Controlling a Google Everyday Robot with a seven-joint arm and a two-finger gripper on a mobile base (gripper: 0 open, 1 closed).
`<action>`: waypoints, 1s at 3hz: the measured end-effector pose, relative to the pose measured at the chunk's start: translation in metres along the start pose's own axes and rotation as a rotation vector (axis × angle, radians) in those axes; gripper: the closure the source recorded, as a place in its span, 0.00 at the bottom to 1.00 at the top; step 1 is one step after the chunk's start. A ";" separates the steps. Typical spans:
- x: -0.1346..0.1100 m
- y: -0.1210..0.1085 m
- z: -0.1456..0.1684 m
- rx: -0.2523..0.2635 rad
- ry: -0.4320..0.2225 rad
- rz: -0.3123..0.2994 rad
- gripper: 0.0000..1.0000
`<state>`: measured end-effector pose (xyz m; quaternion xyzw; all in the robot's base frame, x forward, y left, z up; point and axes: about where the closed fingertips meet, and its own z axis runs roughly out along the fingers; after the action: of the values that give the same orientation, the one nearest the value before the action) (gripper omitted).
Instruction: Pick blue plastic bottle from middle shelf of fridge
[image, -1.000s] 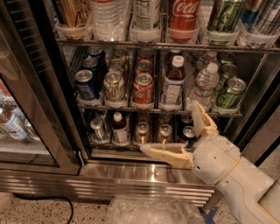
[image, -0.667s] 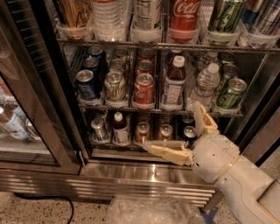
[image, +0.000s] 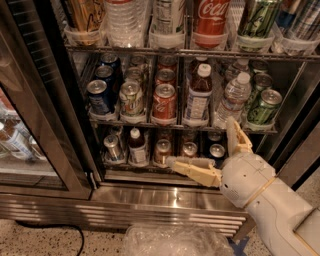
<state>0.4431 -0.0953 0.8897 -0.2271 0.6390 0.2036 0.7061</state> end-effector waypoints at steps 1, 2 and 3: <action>-0.003 -0.029 -0.014 0.137 0.020 0.007 0.00; 0.007 -0.033 -0.016 0.167 0.064 -0.002 0.00; 0.007 -0.033 -0.016 0.167 0.063 -0.002 0.00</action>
Offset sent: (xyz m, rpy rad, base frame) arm 0.0041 -0.0243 0.0031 0.0100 0.0136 -0.1096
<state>0.4501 -0.1314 0.8839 -0.1745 0.6755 0.1415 0.7023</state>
